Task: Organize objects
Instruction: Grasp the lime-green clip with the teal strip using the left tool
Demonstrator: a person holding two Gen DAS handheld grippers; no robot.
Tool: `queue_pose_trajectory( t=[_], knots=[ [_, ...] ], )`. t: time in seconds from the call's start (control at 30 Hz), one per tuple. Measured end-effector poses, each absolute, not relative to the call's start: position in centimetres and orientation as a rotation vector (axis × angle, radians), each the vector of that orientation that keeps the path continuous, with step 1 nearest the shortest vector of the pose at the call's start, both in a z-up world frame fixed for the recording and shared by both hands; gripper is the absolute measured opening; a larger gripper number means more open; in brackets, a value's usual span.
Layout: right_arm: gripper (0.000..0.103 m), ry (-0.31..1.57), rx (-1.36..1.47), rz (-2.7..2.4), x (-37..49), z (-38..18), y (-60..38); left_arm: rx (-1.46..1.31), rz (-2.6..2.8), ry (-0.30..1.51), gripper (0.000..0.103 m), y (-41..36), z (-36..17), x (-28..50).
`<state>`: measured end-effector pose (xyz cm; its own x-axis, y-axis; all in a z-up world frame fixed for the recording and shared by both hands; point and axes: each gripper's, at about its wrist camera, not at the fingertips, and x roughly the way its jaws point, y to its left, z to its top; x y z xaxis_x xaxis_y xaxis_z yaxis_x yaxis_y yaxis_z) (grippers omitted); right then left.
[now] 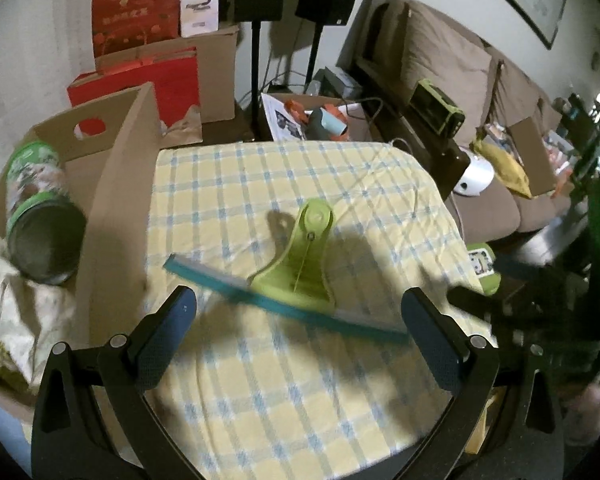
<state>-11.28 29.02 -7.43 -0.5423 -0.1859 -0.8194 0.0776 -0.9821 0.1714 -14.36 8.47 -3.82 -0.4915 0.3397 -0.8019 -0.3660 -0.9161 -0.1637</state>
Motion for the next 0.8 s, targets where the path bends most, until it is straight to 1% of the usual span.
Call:
queue_pose_trajectory(
  t=[0.03,0.17,0.23,0.37,0.43,0.47,0.53,0.67,0.73,0.77,0.8],
  knots=[
    [0.098,-0.178,1.425,-2.622,-11.3,-7.7,29.1,-1.283,2.411,0.048,0.102,8.9,-4.1,-15.0],
    [0.084,-0.157,1.449,-2.606,-11.4,-8.6,29.1,-1.299,2.413,0.045,0.102,10.1,-5.0,-17.1],
    [0.081,-0.148,1.449,-2.591,-11.3,-9.0,28.8,-1.297,2.402,0.035,0.102,10.5,-5.4,-18.0],
    [0.075,-0.158,1.455,-2.561,-11.2,-9.8,28.3,-1.301,2.387,0.070,0.101,11.9,-6.6,-19.7],
    [0.071,-0.177,1.461,-2.539,-11.2,-10.2,28.2,-1.309,2.381,0.078,0.093,12.4,-7.1,-20.3],
    [0.069,-0.182,1.464,-2.534,-11.3,-10.3,28.1,-1.318,2.367,0.082,0.091,12.7,-7.5,-20.7],
    [0.069,-0.184,1.467,-2.530,-11.3,-10.6,28.1,-1.324,2.352,0.095,0.084,13.3,-8.0,-21.1],
    [0.069,-0.190,1.476,-2.522,-11.4,-10.8,28.3,-1.351,2.326,0.155,0.074,14.5,-9.6,-21.8],
    [0.069,-0.189,1.479,-2.521,-11.4,-11.0,28.4,-1.373,2.314,0.172,0.061,15.1,-10.4,-22.1],
    [0.069,-0.190,1.480,-2.519,-11.5,-11.1,28.4,-1.384,2.311,0.183,0.057,15.3,-10.7,-22.2],
    [0.069,-0.192,1.480,-2.516,-11.4,-11.2,28.5,-1.391,2.310,0.193,0.049,15.5,-10.9,-22.3]
  ],
)
